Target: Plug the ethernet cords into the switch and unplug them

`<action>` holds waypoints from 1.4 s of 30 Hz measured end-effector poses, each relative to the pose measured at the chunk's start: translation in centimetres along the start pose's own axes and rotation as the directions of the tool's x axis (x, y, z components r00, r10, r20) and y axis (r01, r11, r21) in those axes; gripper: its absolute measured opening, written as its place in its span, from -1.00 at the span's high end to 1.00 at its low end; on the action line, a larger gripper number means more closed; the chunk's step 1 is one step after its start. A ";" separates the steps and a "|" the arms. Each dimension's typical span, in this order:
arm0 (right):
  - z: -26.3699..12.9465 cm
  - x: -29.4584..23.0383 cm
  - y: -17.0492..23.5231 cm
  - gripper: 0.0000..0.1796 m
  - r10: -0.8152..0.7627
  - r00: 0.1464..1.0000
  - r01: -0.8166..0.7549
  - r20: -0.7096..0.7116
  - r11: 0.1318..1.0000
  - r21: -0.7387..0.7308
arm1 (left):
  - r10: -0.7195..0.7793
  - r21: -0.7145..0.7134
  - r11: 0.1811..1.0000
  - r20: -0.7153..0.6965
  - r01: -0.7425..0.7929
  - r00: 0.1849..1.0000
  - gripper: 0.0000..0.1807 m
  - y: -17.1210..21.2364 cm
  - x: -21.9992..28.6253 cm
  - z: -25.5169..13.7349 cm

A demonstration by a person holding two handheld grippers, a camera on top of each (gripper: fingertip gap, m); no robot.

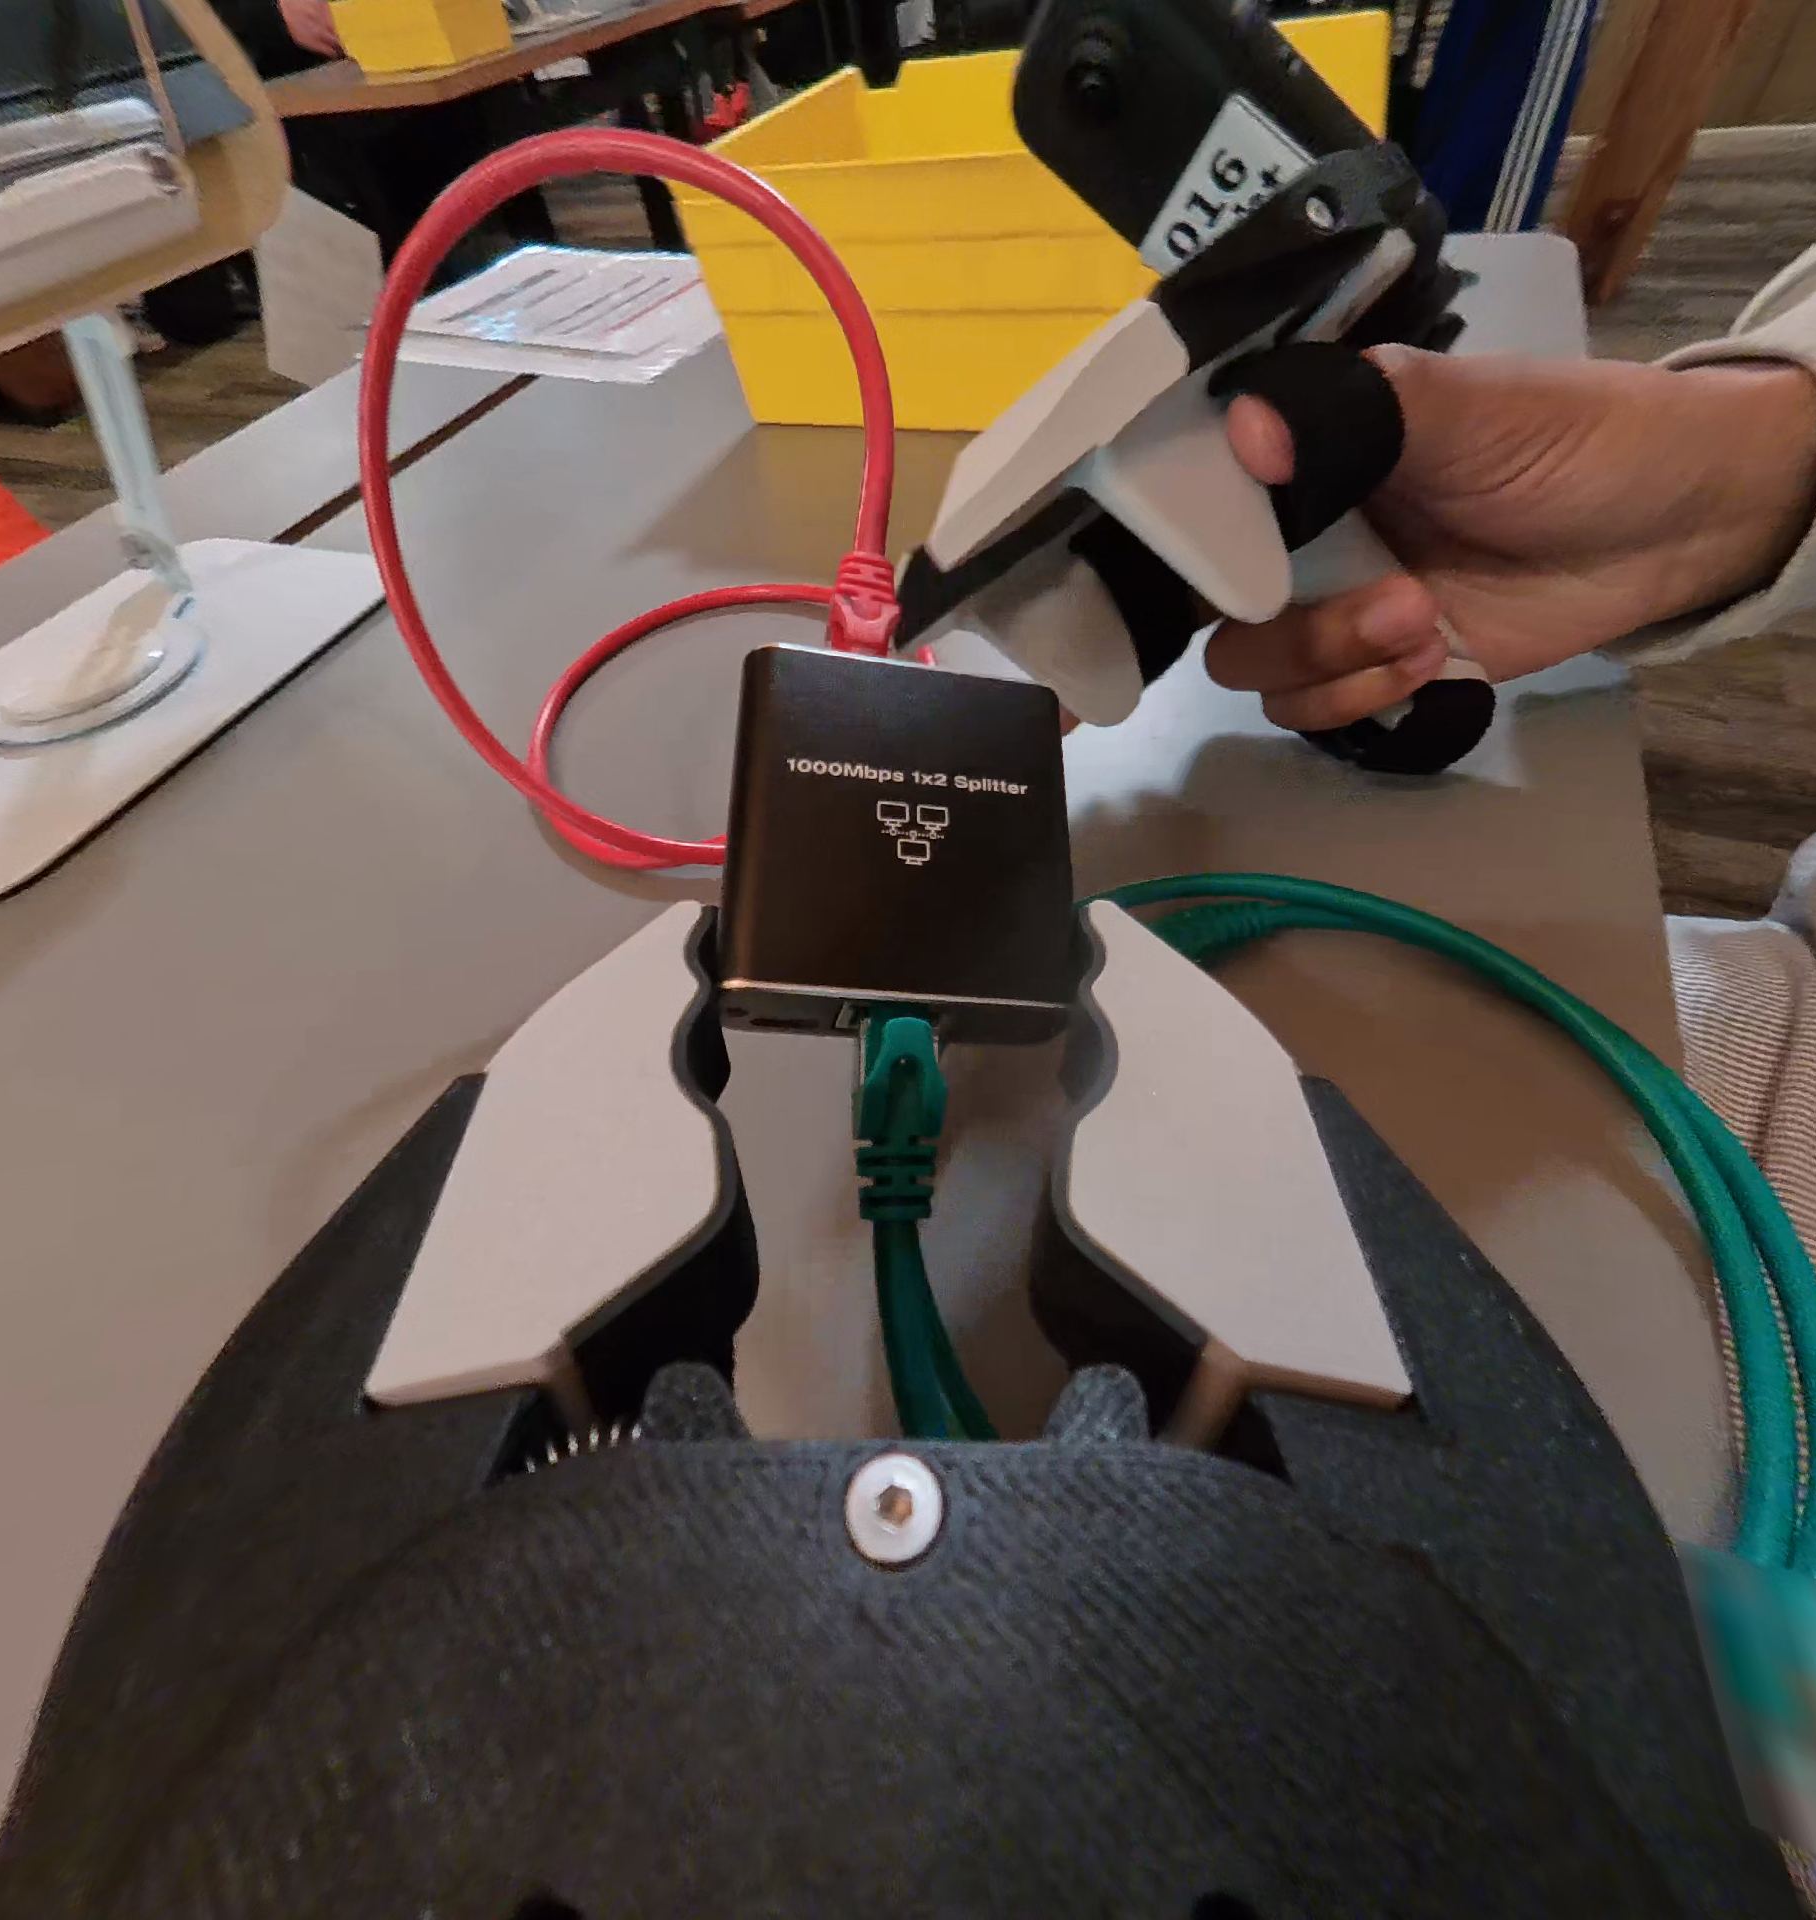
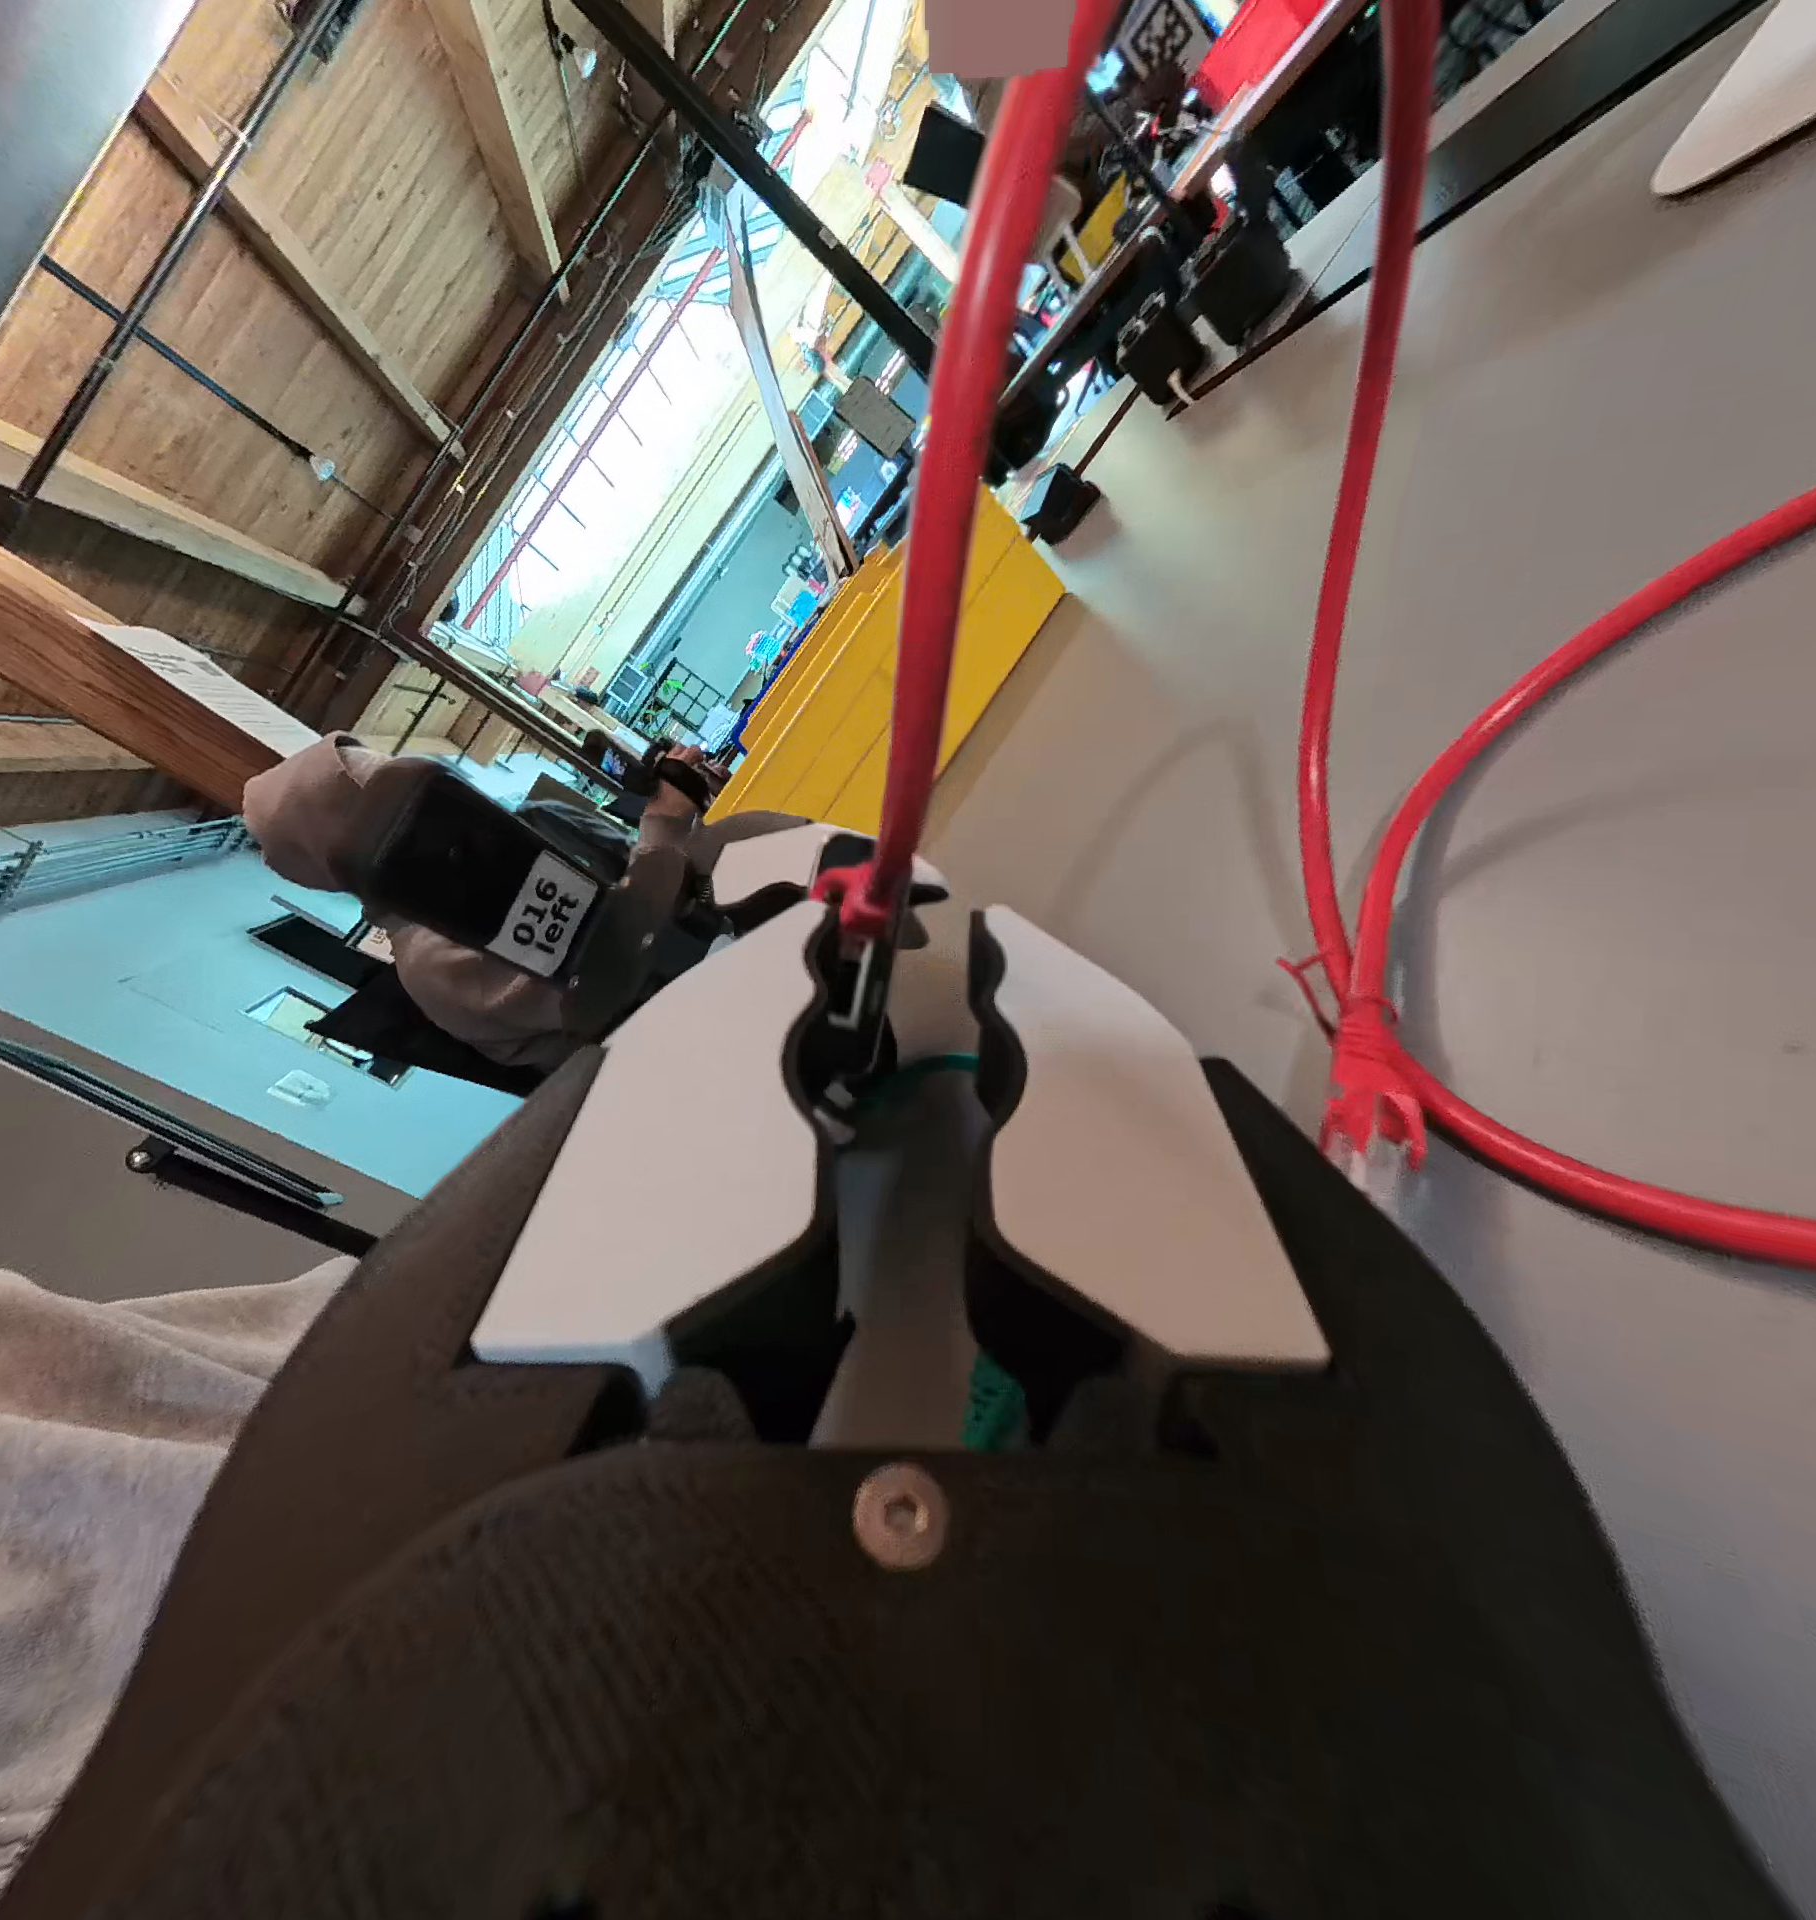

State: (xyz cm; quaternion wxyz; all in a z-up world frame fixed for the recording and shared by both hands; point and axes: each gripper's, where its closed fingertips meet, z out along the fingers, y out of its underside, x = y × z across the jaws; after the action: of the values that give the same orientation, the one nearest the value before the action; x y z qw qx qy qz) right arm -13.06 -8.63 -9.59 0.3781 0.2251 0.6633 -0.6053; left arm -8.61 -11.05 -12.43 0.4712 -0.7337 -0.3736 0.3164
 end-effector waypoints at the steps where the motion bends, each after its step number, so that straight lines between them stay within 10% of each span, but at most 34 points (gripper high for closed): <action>1: -0.1 0.2 0.1 0.73 0.003 1.000 -0.003 -0.001 1.000 -0.003 | -0.017 0.008 1.000 0.009 0.017 1.000 0.31 0.0 -0.4 -0.3; 20: -0.3 0.5 1.2 0.72 -0.053 0.999 0.054 0.009 0.996 -0.065 | -0.089 0.064 0.995 0.164 0.080 0.982 0.31 0.7 -5.1 -3.0; 26: 0.4 -3.2 -0.5 0.72 -0.375 0.927 0.375 0.021 0.925 -0.059 | -0.059 0.029 0.998 0.171 0.055 0.983 0.31 0.9 -4.9 -2.6; 35: 8.5 -19.1 -1.9 0.74 -0.899 0.401 0.913 0.175 0.408 0.003 | -0.090 0.060 0.995 0.167 0.081 0.982 0.31 0.7 -5.2 -3.0; 42: 19.8 -29.9 4.5 0.77 -0.919 -0.125 0.979 0.373 -0.052 0.198 | -0.179 0.139 0.977 0.141 0.159 0.974 0.31 0.2 -5.9 -3.8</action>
State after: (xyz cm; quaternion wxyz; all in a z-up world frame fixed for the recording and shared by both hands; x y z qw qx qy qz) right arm 13.20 -22.36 11.06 -0.0368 -0.4816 0.5657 -0.6684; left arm -8.51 -17.83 -10.61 0.5124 -0.6413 -0.4488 0.3533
